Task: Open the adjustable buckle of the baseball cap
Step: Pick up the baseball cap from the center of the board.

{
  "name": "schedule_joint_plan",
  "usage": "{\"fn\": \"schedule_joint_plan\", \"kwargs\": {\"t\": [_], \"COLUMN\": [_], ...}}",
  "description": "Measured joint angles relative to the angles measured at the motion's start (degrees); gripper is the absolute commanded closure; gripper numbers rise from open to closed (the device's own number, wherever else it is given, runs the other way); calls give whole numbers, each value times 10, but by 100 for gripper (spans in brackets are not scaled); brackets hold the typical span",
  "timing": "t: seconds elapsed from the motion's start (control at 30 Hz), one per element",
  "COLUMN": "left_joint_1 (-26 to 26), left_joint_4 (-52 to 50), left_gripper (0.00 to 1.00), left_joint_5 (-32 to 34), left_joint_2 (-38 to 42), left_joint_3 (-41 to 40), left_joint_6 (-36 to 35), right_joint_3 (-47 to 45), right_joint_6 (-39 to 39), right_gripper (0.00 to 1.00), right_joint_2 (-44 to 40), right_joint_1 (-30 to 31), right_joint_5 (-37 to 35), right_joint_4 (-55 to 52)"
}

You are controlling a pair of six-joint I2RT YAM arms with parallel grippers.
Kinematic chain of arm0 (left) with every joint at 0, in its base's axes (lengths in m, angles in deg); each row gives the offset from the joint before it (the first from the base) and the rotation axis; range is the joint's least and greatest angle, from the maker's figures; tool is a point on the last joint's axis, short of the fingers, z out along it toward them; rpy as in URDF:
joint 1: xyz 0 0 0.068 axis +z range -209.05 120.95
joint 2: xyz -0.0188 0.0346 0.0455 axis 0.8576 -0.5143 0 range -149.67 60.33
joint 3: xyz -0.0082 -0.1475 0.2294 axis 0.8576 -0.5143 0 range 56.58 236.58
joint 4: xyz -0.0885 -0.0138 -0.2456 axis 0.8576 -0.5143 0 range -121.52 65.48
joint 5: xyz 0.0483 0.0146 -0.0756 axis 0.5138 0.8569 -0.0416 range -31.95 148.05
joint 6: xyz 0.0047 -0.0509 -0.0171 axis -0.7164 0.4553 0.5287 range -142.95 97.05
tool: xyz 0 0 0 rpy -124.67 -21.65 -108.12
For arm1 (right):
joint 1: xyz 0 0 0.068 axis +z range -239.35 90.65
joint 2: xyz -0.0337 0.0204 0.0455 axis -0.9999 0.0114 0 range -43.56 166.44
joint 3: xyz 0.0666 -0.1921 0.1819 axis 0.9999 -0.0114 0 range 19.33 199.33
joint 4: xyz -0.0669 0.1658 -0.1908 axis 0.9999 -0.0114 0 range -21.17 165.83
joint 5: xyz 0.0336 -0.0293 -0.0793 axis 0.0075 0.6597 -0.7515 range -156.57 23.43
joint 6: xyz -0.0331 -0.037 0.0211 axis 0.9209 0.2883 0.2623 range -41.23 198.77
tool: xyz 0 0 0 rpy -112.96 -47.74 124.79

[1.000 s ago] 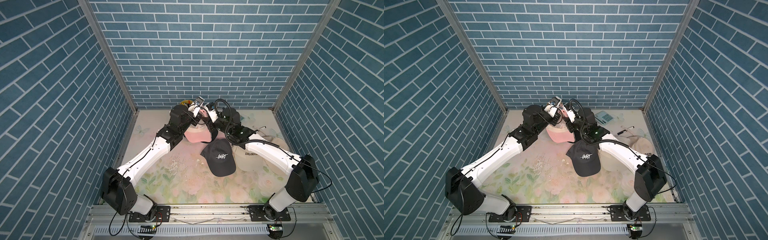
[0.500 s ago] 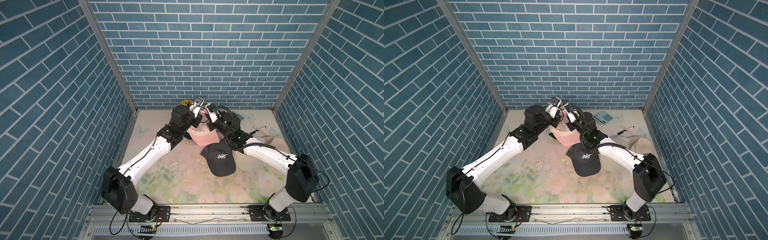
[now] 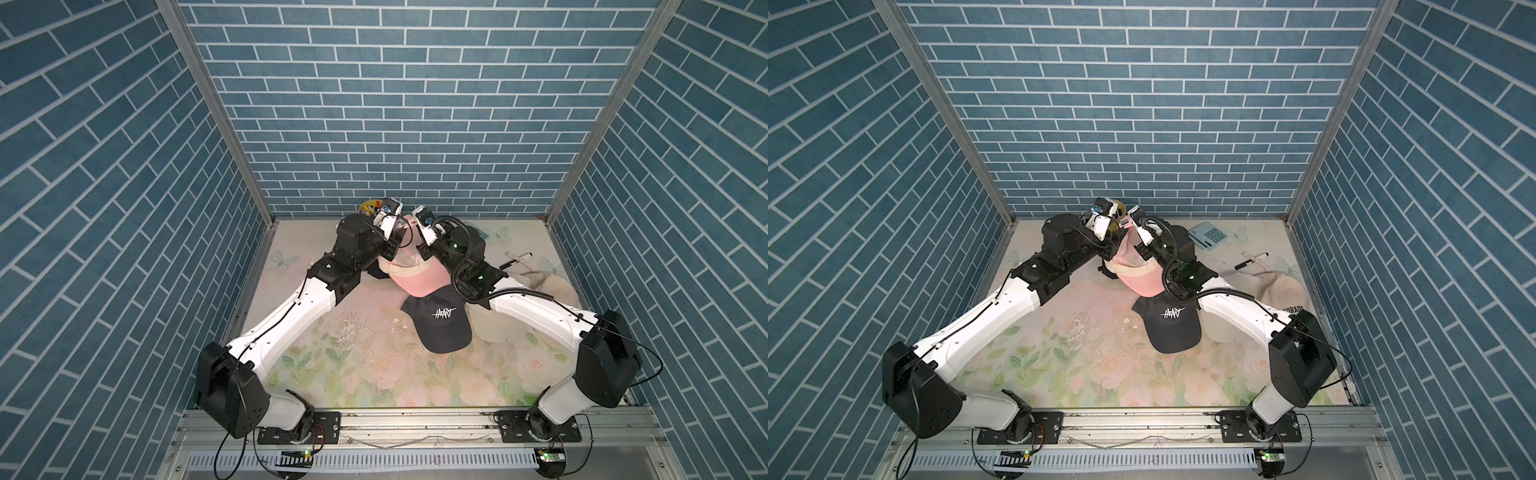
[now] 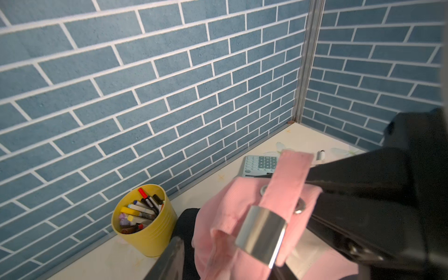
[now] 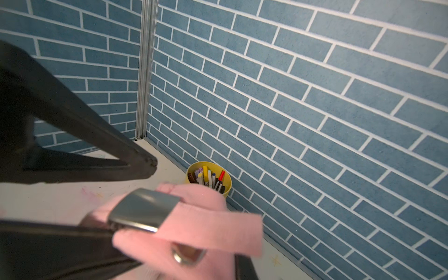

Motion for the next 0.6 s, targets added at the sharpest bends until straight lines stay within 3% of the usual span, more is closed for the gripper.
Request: {"fn": "schedule_joint_plan", "kwargs": {"t": [0.07,0.33,0.6], "left_joint_1": [14,79,111], "left_joint_4": [-5,-45,-108], "left_gripper": [47,43,43], "left_joint_5": [-38,-203,-336], "left_joint_2": [12,42,-31], "left_joint_3": [-8,-10,88], "left_joint_6": [1,-41,-86], "right_joint_3": [0,0,0], "right_joint_6": [11,27,45], "right_gripper": [95,100,100], "right_joint_2": [-3,-18,-21], "right_joint_1": [-4,-31,-50], "right_joint_5": [13,97,190], "right_joint_4": [-10,-60,-108]}}
